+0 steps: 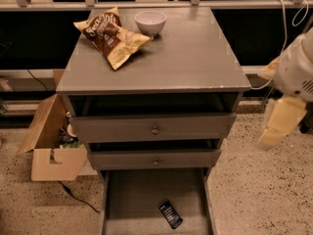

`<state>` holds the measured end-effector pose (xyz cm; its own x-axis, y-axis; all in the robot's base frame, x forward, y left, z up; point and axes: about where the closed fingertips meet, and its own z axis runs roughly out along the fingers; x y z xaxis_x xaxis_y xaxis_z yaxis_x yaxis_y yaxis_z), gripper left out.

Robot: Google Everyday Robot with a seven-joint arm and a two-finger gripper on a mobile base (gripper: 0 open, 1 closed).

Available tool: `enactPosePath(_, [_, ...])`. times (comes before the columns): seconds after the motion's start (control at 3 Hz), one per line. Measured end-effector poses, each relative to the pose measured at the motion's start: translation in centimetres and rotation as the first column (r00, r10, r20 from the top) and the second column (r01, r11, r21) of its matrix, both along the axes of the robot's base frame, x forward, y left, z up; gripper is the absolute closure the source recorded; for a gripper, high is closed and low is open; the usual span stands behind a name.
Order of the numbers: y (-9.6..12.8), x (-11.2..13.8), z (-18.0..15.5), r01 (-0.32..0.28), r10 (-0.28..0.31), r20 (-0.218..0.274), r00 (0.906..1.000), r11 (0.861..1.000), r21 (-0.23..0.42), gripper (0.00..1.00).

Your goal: Pick rxbar blueberry from bottom drawer and place on counter

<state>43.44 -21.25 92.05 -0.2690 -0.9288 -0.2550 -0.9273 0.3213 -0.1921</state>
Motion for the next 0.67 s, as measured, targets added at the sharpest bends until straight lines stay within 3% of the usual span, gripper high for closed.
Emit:
enactPosePath(0.33, [2.5,-1.6,-9.3,0.094,-0.085,-0.067,0.9941,0.987,0.133,0.00])
enactPosePath(0.67, [4.9,-2.1,-15.5,0.161,-0.139,-0.108,0.9844,0.959,0.233,0.00])
